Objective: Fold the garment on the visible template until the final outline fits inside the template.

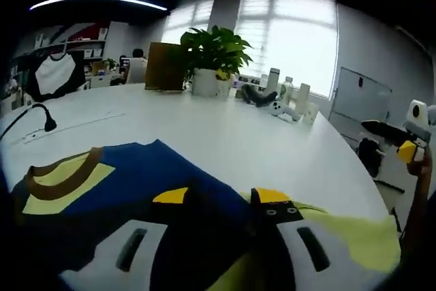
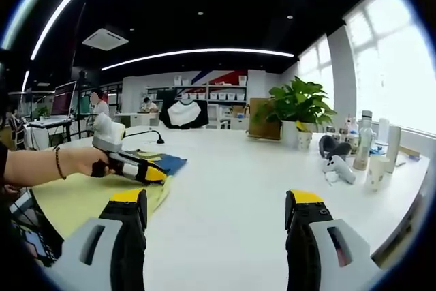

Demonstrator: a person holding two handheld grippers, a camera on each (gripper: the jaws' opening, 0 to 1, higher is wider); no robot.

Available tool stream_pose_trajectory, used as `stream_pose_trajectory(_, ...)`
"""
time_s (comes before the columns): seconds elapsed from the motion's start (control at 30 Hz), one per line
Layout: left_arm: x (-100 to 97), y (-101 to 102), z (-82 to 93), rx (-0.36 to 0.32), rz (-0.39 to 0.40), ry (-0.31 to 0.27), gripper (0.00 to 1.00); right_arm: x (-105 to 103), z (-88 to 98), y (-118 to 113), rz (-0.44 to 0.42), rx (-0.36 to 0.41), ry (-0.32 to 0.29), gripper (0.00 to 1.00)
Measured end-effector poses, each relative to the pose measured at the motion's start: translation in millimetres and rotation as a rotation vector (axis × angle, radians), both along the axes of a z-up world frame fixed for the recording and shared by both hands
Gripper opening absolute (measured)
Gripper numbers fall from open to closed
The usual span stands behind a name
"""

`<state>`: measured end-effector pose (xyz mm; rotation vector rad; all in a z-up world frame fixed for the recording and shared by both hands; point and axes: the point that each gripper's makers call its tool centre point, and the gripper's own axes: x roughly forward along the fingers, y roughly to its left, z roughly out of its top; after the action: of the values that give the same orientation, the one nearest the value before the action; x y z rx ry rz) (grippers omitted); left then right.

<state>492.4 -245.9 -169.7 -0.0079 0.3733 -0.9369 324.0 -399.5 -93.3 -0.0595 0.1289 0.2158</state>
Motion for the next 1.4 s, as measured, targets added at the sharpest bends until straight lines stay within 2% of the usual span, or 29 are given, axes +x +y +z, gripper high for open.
stream_pose_trajectory(0.1, -13.0, -3.9, -3.6, 0.027, -0.067, -0.022, 0.64, 0.1, -0.6, 0.0, 0.001, 0.000, 0.002, 0.86)
stream_pose_trajectory(0.23, -21.3, -4.8, -1.7, 0.002, -0.071, -0.023, 0.72, -0.1, -0.9, 1.3, 0.004, -0.001, 0.004, 0.86)
stream_pose_trajectory(0.3, -25.5, -3.5, -0.9, 0.000, -0.068, -0.021, 0.72, -0.2, -0.4, 1.8, 0.005, -0.001, 0.003, 0.86)
stream_pose_trajectory(0.4, -33.4, 1.0, 5.3, -0.020, -0.057, -0.035, 0.66, 0.0, -0.3, 1.8, 0.005, -0.003, 0.003, 0.86)
stream_pose_trajectory(0.47, -41.0, 2.1, 7.5, -0.046, -0.064, -0.019, 0.65, 0.3, -0.4, 1.6, 0.004, -0.002, 0.003, 0.86)
stream_pose_trajectory(0.53, -48.9, 2.2, 1.7, -0.044, -0.076, 0.020, 0.63, 1.1, -0.8, 1.5, 0.004, -0.002, 0.004, 0.86)
stream_pose_trajectory(0.83, -51.4, 2.9, 3.6, -0.083, -0.061, 0.005, 0.60, 2.4, -0.8, 1.9, 0.003, 0.009, 0.001, 0.86)
stream_pose_trajectory(0.9, -54.5, 7.2, 18.6, -0.128, -0.060, -0.030, 0.56, 3.2, 2.0, 0.7, 0.000, 0.025, -0.008, 0.86)
stream_pose_trajectory(0.97, -61.8, 19.6, 40.0, -0.142, -0.063, -0.068, 0.55, 3.6, 6.4, 1.7, 0.005, 0.030, -0.029, 0.86)
stream_pose_trajectory(1.0, -61.1, 29.3, 54.6, -0.162, -0.031, -0.099, 0.57, 4.0, 9.5, 4.1, 0.017, 0.025, -0.045, 0.86)
stream_pose_trajectory(1.1, -66.8, 53.6, 81.4, -0.188, 0.014, -0.136, 0.60, 3.8, 13.3, 12.6, 0.042, 0.025, -0.073, 0.87)
stream_pose_trajectory(1.13, -69.2, 62.9, 93.6, -0.202, 0.032, -0.173, 0.60, 3.6, 14.2, 15.7, 0.049, 0.026, -0.080, 0.87)
stream_pose_trajectory(1.17, -70.6, 65.8, 96.7, -0.203, 0.036, -0.181, 0.59, 3.2, 14.5, 20.2, 0.061, 0.027, -0.081, 0.87)
stream_pose_trajectory(1.27, -88.7, 80.8, 121.7, -0.261, 0.029, -0.213, 0.58, 3.1, 14.0, 28.6, 0.081, 0.026, -0.079, 0.87)
stream_pose_trajectory(1.33, -92.7, 93.3, 134.8, -0.240, 0.067, -0.292, 0.59, 2.9, 15.5, 33.7, 0.092, 0.030, -0.085, 0.87)
stream_pose_trajectory(1.4, -98.5, 104.1, 143.8, -0.222, 0.096, -0.333, 0.60, 2.7, 18.4, 38.1, 0.103, 0.033, -0.096, 0.87)
